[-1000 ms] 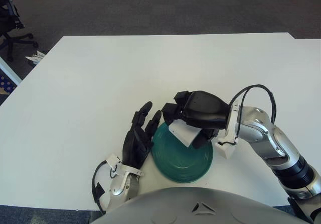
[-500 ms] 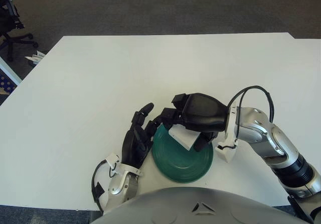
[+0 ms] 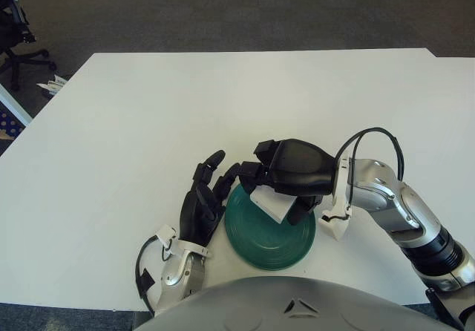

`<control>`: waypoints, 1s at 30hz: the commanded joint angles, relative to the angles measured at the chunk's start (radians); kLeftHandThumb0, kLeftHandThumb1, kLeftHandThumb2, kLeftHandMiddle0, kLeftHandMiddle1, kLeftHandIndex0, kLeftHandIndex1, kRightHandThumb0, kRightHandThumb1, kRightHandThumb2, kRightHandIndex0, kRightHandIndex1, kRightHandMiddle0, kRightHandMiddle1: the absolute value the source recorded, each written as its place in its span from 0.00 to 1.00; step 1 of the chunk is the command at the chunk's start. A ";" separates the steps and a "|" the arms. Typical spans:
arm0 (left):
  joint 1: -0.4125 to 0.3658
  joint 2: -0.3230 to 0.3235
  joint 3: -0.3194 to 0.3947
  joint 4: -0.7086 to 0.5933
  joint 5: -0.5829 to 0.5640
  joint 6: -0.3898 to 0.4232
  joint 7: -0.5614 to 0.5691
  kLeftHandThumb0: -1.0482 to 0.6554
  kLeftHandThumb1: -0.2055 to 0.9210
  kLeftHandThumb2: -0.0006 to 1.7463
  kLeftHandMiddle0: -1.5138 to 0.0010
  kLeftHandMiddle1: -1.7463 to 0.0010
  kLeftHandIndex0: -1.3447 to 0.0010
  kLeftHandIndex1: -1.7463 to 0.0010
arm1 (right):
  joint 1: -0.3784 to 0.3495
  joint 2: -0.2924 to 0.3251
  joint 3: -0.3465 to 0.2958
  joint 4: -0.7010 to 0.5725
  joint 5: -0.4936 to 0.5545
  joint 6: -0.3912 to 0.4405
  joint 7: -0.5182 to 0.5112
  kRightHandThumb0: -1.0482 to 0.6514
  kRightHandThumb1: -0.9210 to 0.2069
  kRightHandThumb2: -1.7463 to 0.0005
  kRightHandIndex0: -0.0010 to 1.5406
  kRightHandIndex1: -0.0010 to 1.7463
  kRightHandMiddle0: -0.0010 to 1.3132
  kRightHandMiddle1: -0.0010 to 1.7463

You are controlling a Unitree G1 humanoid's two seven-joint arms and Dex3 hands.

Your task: Put the charger into the plate.

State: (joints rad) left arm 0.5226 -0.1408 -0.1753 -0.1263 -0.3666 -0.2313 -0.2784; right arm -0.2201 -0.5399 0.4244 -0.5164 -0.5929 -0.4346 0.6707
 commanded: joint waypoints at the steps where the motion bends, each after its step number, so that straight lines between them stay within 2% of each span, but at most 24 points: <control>1: 0.014 -0.009 0.005 0.025 0.015 0.006 0.022 0.08 1.00 0.62 0.69 0.86 0.99 0.52 | 0.001 0.011 -0.005 -0.007 0.041 0.036 0.014 0.38 0.30 0.44 0.58 1.00 0.31 1.00; 5: 0.018 -0.002 0.000 0.023 0.024 -0.006 0.017 0.08 1.00 0.62 0.70 0.88 1.00 0.54 | 0.028 0.009 -0.013 -0.031 0.060 0.076 0.025 0.40 0.11 0.61 0.42 1.00 0.21 1.00; 7: 0.023 0.004 -0.006 0.018 0.014 0.000 0.004 0.07 1.00 0.63 0.72 0.91 1.00 0.58 | 0.046 0.003 -0.019 -0.037 0.074 0.081 0.021 0.25 0.05 0.60 0.26 1.00 0.13 0.95; 10: 0.028 0.009 -0.012 0.012 -0.011 0.012 -0.016 0.07 1.00 0.63 0.73 0.94 1.00 0.62 | 0.061 -0.004 -0.028 -0.030 0.087 0.064 0.004 0.15 0.02 0.57 0.14 0.90 0.08 0.89; 11: 0.028 0.009 -0.014 0.010 -0.027 0.017 -0.027 0.06 1.00 0.63 0.73 0.94 1.00 0.63 | 0.069 -0.007 -0.033 -0.021 0.085 0.040 -0.017 0.13 0.01 0.57 0.12 0.85 0.06 0.88; 12: 0.028 0.010 -0.015 0.008 -0.040 0.022 -0.035 0.06 1.00 0.63 0.74 0.95 1.00 0.65 | 0.074 -0.008 -0.036 -0.013 0.082 0.024 -0.031 0.10 0.01 0.55 0.10 0.71 0.04 0.82; 13: 0.029 0.005 -0.017 0.004 -0.066 0.026 -0.049 0.06 1.00 0.63 0.75 0.96 1.00 0.66 | 0.077 -0.008 -0.039 -0.006 0.073 0.004 -0.049 0.08 0.01 0.55 0.09 0.60 0.03 0.78; 14: 0.030 0.000 -0.019 0.002 -0.083 0.028 -0.058 0.06 1.00 0.63 0.76 0.96 1.00 0.67 | 0.077 -0.007 -0.040 -0.002 0.066 -0.008 -0.060 0.07 0.00 0.54 0.08 0.52 0.02 0.70; 15: 0.031 -0.005 -0.020 -0.001 -0.098 0.028 -0.065 0.06 1.00 0.63 0.76 0.97 1.00 0.68 | 0.077 -0.006 -0.040 0.002 0.061 -0.020 -0.069 0.05 0.00 0.52 0.09 0.36 0.01 0.57; 16: 0.032 -0.008 -0.022 -0.003 -0.108 0.028 -0.070 0.06 1.00 0.63 0.77 0.97 1.00 0.70 | 0.078 -0.006 -0.041 0.005 0.058 -0.029 -0.075 0.04 0.00 0.51 0.09 0.24 0.01 0.47; 17: 0.033 -0.009 -0.021 -0.003 -0.113 0.029 -0.072 0.06 1.00 0.63 0.78 0.98 1.00 0.70 | 0.078 -0.006 -0.041 0.008 0.056 -0.035 -0.079 0.03 0.00 0.51 0.09 0.17 0.01 0.41; 19: 0.036 -0.020 -0.025 -0.007 -0.130 0.019 -0.078 0.06 1.00 0.63 0.79 0.99 1.00 0.72 | 0.078 -0.007 -0.042 0.020 0.046 -0.070 -0.103 0.02 0.00 0.50 0.08 0.10 0.00 0.33; 22: 0.038 -0.030 -0.028 -0.008 -0.172 0.018 -0.102 0.06 1.00 0.64 0.81 0.99 1.00 0.76 | 0.079 -0.007 -0.047 0.039 0.033 -0.121 -0.142 0.01 0.00 0.49 0.06 0.04 0.00 0.22; 26: 0.039 -0.033 -0.034 -0.008 -0.256 0.033 -0.160 0.05 1.00 0.64 0.84 1.00 1.00 0.82 | 0.075 -0.011 -0.057 0.069 0.013 -0.194 -0.193 0.00 0.00 0.48 0.03 0.01 0.00 0.13; 30: 0.041 -0.029 -0.021 -0.005 -0.289 0.021 -0.195 0.05 1.00 0.64 0.85 1.00 1.00 0.84 | 0.070 -0.012 -0.062 0.089 0.004 -0.235 -0.218 0.00 0.00 0.47 0.02 0.00 0.00 0.08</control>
State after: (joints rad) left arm 0.5495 -0.1456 -0.2019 -0.1315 -0.6247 -0.2052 -0.4427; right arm -0.1380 -0.5417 0.3772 -0.4452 -0.5747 -0.6395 0.4758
